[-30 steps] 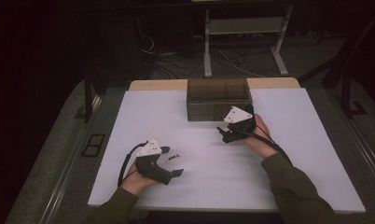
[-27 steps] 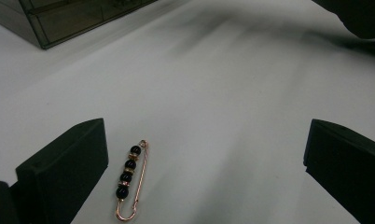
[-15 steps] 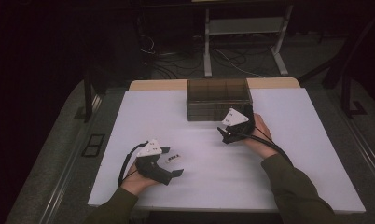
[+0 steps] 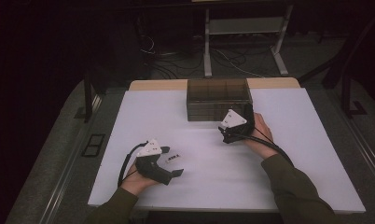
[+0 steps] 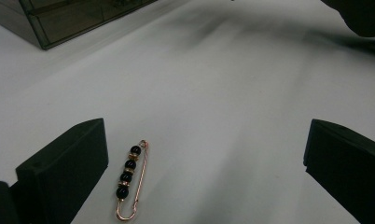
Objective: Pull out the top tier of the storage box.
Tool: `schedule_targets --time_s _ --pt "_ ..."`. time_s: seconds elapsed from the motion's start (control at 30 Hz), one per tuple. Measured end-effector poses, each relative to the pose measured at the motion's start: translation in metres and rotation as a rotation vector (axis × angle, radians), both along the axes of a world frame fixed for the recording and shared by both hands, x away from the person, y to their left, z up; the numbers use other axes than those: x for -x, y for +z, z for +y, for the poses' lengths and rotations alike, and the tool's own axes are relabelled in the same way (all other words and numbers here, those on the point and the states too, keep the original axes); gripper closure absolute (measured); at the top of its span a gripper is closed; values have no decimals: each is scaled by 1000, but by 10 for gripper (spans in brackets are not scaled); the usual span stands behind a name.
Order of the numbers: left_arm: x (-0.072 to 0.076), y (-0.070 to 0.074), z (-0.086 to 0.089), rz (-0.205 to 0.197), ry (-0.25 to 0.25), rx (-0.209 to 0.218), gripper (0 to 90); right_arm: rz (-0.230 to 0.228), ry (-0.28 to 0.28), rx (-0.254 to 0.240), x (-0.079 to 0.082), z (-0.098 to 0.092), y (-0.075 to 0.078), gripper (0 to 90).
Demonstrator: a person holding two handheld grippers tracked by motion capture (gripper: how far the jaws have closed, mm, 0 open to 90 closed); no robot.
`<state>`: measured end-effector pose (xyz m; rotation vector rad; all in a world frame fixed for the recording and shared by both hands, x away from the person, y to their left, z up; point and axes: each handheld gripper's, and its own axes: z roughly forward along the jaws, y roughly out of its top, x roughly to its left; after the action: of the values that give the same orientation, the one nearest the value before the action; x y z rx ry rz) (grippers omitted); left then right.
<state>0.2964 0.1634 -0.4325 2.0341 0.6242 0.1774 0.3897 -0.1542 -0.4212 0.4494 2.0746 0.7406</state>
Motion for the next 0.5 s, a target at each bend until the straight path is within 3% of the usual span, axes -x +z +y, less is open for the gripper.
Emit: schedule_targets --time_s 0.5 --pt "0 0 0 1 -1 -2 0 -56 -4 85 2 4 -2 5"
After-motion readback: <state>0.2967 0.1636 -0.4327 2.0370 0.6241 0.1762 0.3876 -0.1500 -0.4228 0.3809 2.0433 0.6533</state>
